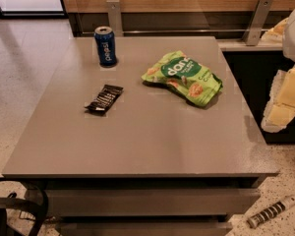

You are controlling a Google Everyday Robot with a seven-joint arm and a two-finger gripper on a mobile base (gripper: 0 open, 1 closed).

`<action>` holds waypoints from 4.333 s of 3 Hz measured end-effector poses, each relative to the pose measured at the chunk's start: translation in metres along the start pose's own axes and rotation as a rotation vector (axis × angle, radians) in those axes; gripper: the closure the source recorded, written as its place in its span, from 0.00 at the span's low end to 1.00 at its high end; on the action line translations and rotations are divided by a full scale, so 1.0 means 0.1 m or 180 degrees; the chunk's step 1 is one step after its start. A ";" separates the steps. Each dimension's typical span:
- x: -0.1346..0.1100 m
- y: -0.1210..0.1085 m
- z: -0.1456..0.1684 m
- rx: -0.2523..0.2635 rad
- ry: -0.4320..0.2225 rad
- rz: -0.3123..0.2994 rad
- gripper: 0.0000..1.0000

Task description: Knock pepsi can over

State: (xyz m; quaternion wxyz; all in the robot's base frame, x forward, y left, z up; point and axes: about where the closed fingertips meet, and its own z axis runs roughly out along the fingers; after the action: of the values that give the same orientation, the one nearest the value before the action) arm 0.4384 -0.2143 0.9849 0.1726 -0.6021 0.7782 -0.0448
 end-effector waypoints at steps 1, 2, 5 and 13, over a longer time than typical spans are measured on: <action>0.00 0.00 0.00 0.0001 0.0000 0.0000 0.00; -0.33 -0.18 0.22 0.0067 -0.0351 0.0023 0.00; -1.56 -0.93 0.82 0.0363 -0.2097 0.0430 0.00; -3.16 -2.36 1.94 0.0553 -0.3662 0.1007 0.00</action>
Offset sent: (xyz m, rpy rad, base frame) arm 0.0757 0.0649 -0.0220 0.2391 -0.1134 0.0449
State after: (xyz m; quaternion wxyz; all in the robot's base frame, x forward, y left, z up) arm 0.7865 0.0499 0.9367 0.6191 -0.3903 0.6336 0.2509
